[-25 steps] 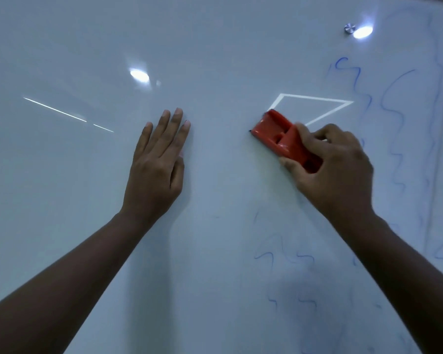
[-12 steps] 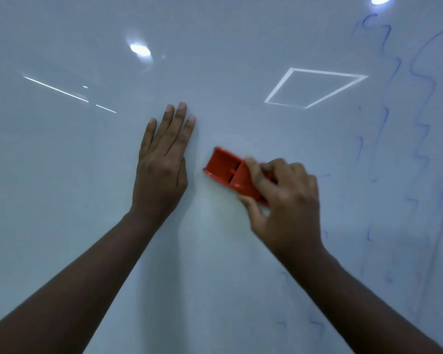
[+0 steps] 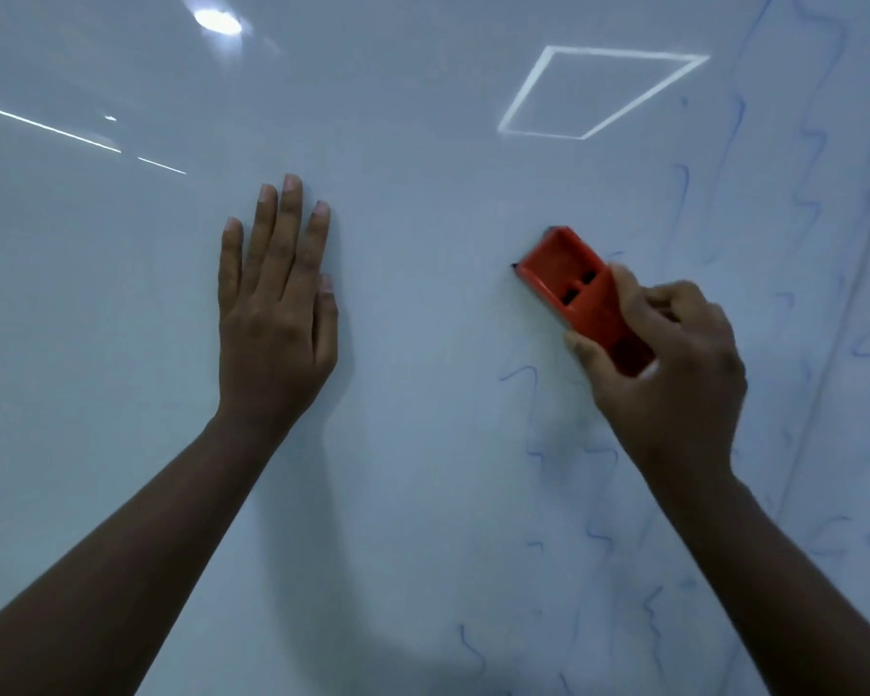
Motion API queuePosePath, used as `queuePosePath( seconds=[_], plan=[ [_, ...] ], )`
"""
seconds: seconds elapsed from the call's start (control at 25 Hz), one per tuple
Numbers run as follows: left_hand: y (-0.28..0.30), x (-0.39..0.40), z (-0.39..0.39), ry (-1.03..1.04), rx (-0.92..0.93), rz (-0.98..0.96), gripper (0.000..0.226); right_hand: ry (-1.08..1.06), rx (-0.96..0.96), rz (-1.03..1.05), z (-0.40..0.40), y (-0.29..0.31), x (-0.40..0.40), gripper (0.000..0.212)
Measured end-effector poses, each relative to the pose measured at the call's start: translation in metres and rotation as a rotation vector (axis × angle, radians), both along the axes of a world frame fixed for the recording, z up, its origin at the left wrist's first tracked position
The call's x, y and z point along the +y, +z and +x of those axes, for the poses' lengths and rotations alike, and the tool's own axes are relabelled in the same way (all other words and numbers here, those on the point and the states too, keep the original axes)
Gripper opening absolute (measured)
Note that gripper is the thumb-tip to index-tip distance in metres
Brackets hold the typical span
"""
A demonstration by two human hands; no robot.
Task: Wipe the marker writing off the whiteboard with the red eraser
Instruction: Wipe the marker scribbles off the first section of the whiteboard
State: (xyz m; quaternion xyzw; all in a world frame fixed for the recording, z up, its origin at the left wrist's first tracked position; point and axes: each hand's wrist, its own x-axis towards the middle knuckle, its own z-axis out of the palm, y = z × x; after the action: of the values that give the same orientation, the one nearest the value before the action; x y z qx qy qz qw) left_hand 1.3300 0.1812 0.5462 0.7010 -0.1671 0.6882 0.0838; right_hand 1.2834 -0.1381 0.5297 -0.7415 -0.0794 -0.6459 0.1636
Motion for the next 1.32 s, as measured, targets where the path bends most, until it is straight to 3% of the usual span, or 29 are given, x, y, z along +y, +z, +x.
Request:
queuePosePath(
  seconds=[0.2, 0.4, 0.6, 0.88, 1.08, 1.32],
  plan=[
    [-0.021, -0.008, -0.001, 0.017, 0.019, -0.047, 0.054, 0.112, -0.001, 0.121, 0.001, -0.023, 0.030, 0.061],
    [-0.042, -0.006, -0.001, 0.032, 0.025, -0.022, 0.054, 0.114, 0.028, -0.140, -0.005, -0.042, 0.097, 0.066],
    [-0.056, -0.001, -0.002, 0.051, 0.021, 0.001, 0.055, 0.067, 0.022, -0.292, -0.005, -0.054, 0.077, 0.065],
    [-0.080, -0.001, -0.005, 0.081, 0.053, -0.013, 0.055, 0.076, 0.080, 0.098, -0.007, -0.057, -0.002, 0.071],
    [-0.101, -0.006, -0.007, 0.100, 0.082, -0.057, 0.056, 0.129, 0.062, 0.280, -0.008, -0.089, 0.040, 0.071],
    [-0.119, -0.006, -0.007, 0.094, 0.107, -0.038, 0.058, 0.130, 0.204, -0.108, -0.021, -0.146, 0.123, 0.068]
  ],
)
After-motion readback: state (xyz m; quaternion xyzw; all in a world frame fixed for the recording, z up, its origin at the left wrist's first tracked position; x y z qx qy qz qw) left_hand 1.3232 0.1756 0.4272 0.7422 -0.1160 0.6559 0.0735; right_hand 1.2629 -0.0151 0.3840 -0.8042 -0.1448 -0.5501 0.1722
